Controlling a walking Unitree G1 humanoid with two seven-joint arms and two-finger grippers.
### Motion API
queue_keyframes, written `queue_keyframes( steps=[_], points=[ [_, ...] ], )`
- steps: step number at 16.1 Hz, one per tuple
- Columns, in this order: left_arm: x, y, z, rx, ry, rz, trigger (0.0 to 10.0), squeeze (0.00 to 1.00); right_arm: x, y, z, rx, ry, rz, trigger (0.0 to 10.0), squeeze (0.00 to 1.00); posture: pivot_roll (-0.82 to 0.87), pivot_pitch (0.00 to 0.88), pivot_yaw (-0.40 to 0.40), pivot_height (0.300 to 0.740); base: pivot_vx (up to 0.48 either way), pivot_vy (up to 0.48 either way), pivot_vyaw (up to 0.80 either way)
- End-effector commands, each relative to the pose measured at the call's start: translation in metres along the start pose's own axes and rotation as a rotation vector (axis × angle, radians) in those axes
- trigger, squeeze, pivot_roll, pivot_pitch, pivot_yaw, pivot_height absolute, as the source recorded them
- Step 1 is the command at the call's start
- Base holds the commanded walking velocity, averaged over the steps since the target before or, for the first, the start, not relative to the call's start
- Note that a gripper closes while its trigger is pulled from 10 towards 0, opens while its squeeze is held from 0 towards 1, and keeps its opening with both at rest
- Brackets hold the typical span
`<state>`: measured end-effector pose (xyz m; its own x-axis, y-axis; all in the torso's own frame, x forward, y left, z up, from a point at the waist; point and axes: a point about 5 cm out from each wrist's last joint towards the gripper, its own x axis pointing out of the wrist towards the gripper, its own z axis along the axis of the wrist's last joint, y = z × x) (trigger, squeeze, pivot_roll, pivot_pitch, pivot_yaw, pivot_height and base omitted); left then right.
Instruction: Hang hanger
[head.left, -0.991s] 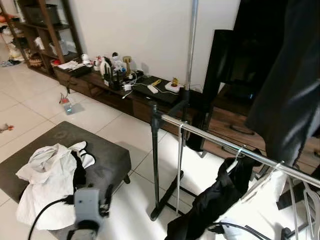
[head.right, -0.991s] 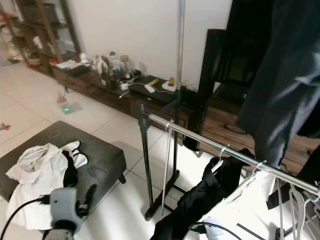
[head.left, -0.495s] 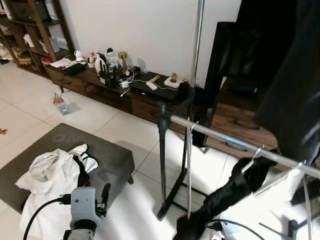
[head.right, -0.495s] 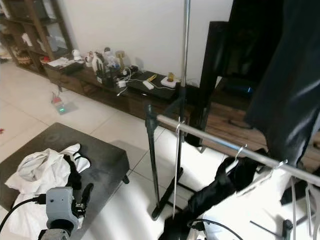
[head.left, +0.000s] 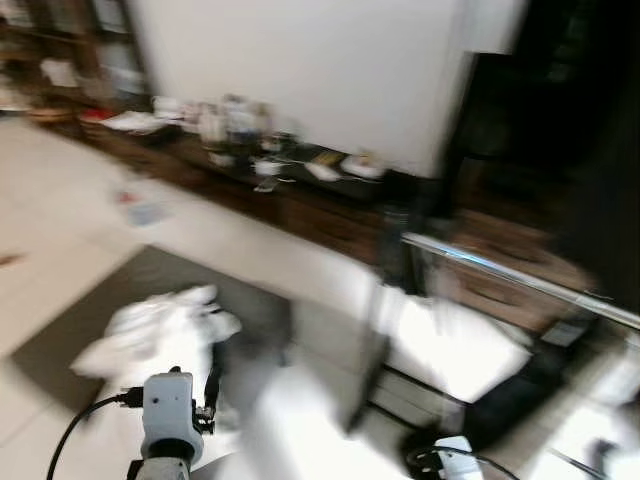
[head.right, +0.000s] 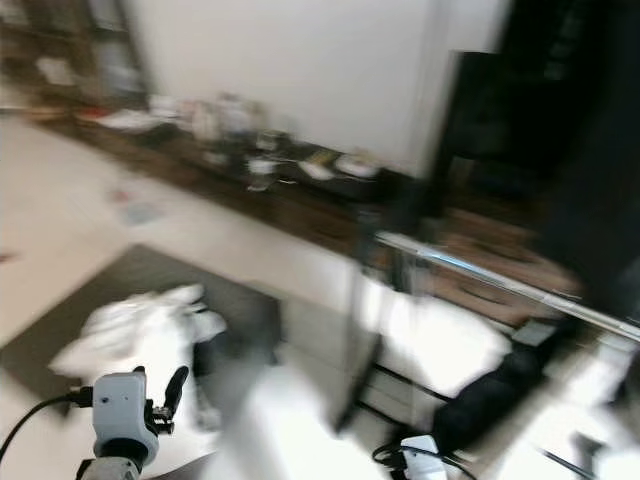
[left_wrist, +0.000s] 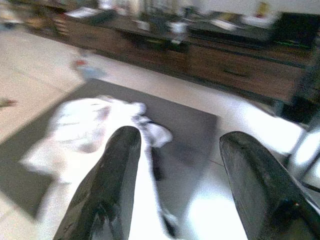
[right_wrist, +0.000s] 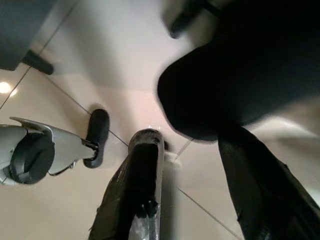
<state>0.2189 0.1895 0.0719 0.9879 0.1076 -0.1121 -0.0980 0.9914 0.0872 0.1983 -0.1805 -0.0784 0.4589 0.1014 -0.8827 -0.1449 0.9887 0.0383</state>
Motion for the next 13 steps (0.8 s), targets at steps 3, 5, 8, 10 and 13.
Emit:
queue_keyframes(
  steps=[3, 5, 8, 10, 13],
  points=[
    [-0.001, -0.0014, -0.0026, -0.005, 0.025, -0.003, 10.0, 0.0, -0.0008, -0.0034, -0.0051, 0.023, 0.016, -0.006, 10.0, 0.0, 0.11, 0.095, -0.03, 0.74, 0.0, 0.48, 0.0],
    [-0.0012, -0.0001, -0.0039, -0.004, 0.031, -0.003, 10.0, 0.0, -0.0008, -0.0033, -0.0052, 0.021, 0.017, -0.005, 10.0, 0.0, 0.11, 0.095, -0.029, 0.74, 0.0, 0.48, 0.0],
    [-0.0028, 0.0007, -0.0057, -0.005, 0.037, -0.001, 10.0, 0.0, -0.0009, -0.0035, -0.0054, 0.023, 0.019, 0.0, 10.0, 0.0, 0.11, 0.098, -0.031, 0.74, 0.0, 0.451, 0.0],
    [-0.0028, 0.001, -0.0069, -0.005, 0.04, 0.001, 10.0, 0.0, -0.0009, -0.0033, -0.0054, 0.022, 0.02, 0.004, 10.0, 0.0, 0.11, 0.097, -0.031, 0.74, 0.0, 0.392, 0.0],
    [-0.0026, 0.0027, -0.0076, -0.012, 0.043, 0.01, 10.0, 0.0, -0.0009, -0.003, -0.0052, 0.019, 0.02, 0.007, 10.0, 0.0, 0.11, 0.1, -0.03, 0.74, 0.0, 0.351, 0.0]
  ],
)
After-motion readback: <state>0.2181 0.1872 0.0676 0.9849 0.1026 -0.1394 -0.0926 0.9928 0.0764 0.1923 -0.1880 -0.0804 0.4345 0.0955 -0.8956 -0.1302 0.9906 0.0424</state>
